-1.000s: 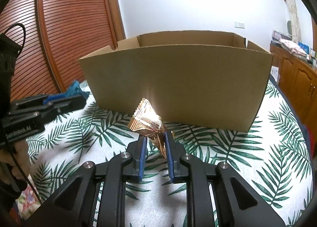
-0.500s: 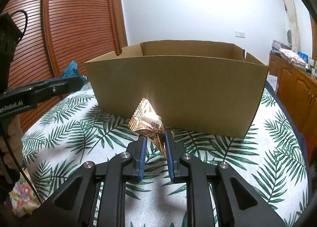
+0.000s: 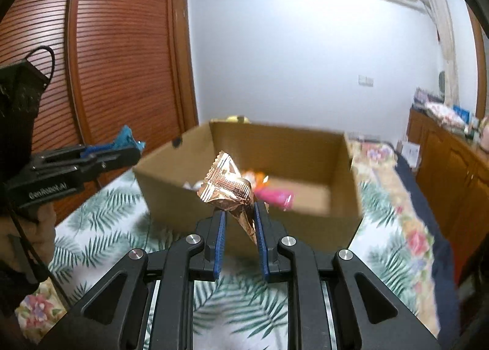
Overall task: Organize snacks
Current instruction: 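Lift both held candies and carry them over the cardboard box, then open both tools to drop the candies into the box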
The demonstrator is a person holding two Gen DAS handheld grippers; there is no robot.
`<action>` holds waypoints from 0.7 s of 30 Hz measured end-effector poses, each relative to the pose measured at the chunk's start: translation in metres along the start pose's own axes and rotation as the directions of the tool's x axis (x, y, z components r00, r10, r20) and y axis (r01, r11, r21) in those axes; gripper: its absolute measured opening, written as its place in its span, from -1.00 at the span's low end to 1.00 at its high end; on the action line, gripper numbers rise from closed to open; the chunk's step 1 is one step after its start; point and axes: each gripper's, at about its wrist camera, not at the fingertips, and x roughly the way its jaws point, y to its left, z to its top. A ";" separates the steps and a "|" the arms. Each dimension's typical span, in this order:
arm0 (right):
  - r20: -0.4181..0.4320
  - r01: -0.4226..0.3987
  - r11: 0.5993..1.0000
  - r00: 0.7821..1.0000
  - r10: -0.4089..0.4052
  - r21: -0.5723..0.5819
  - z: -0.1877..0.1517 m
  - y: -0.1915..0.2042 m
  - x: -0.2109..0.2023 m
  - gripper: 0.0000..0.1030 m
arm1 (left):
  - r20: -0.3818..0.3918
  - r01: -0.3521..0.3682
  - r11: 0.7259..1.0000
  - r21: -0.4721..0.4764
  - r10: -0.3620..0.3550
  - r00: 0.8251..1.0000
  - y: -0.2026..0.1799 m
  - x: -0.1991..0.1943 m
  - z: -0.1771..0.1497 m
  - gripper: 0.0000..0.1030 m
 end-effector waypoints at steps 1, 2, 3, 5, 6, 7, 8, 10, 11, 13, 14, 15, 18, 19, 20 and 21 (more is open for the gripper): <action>0.006 0.002 1.000 1.000 -0.002 -0.004 0.007 -0.002 0.000 -0.69 | 0.004 0.005 1.000 0.008 -0.005 1.000 0.000 0.002 0.007 -0.51; 0.011 0.004 1.000 1.000 -0.004 -0.006 0.014 -0.004 0.000 -0.69 | 0.006 0.006 1.000 0.012 -0.006 1.000 0.000 0.003 0.010 -0.51; 0.013 0.006 1.000 1.000 -0.006 -0.008 0.019 -0.006 0.001 -0.69 | 0.009 0.008 1.000 0.020 -0.008 1.000 0.000 0.006 0.015 -0.51; 0.016 0.008 1.000 1.000 -0.008 -0.013 0.028 -0.009 0.006 -0.69 | 0.009 0.008 1.000 0.030 -0.008 1.000 0.001 0.012 0.021 -0.51; 0.016 0.010 1.000 1.000 -0.010 -0.018 0.030 -0.010 0.008 -0.69 | 0.007 0.011 0.999 0.030 -0.012 1.000 0.002 0.016 0.023 -0.51; 0.016 0.015 1.000 1.000 -0.015 -0.026 0.034 -0.011 0.012 -0.69 | 0.002 0.016 0.999 0.028 -0.016 1.000 0.002 0.021 0.025 -0.51; 0.016 0.019 0.999 1.000 -0.018 -0.032 0.036 -0.012 0.015 -0.69 | -0.003 0.021 0.999 0.024 -0.021 1.000 0.003 0.026 0.026 -0.51; 0.010 0.017 0.999 1.000 -0.016 -0.037 0.038 -0.014 0.018 -0.69 | -0.021 0.026 0.999 0.021 -0.026 0.999 0.007 0.040 0.028 -0.50; 0.006 0.017 0.999 1.000 -0.017 -0.040 0.038 -0.015 0.022 -0.69 | -0.029 0.028 0.999 0.019 -0.028 0.999 0.008 0.046 0.028 -0.50; -0.005 0.020 0.999 1.000 -0.020 -0.044 0.037 -0.017 0.031 -0.69 | -0.046 0.029 0.999 0.013 -0.028 0.999 0.012 0.059 0.028 -0.50; -0.014 0.020 0.999 1.000 -0.020 -0.044 0.036 -0.018 0.036 -0.69 | -0.056 0.031 1.000 0.006 -0.030 0.998 0.014 0.066 0.027 -0.50; -0.023 0.019 0.999 1.000 -0.020 -0.041 0.034 -0.020 0.043 -0.69 | -0.069 0.035 0.999 -0.004 -0.035 0.997 0.017 0.074 0.027 -0.50; -0.051 0.021 0.998 0.998 -0.023 -0.052 0.030 -0.022 0.059 -0.69 | -0.097 0.036 0.999 -0.011 -0.037 0.995 0.021 0.090 0.024 -0.50; -0.057 0.022 0.998 0.998 -0.026 -0.057 0.029 -0.021 0.061 -0.69 | -0.107 0.035 0.999 -0.010 -0.036 0.994 0.021 0.095 0.022 -0.50; -0.066 0.023 0.998 0.997 -0.027 -0.060 0.028 -0.021 0.067 -0.69 | -0.118 0.032 0.999 -0.011 -0.033 0.992 0.022 0.100 0.019 -0.50; -0.074 0.021 0.998 0.997 -0.025 -0.060 0.027 -0.022 0.072 -0.69 | -0.124 0.030 0.999 -0.013 -0.031 0.992 0.023 0.104 0.018 -0.50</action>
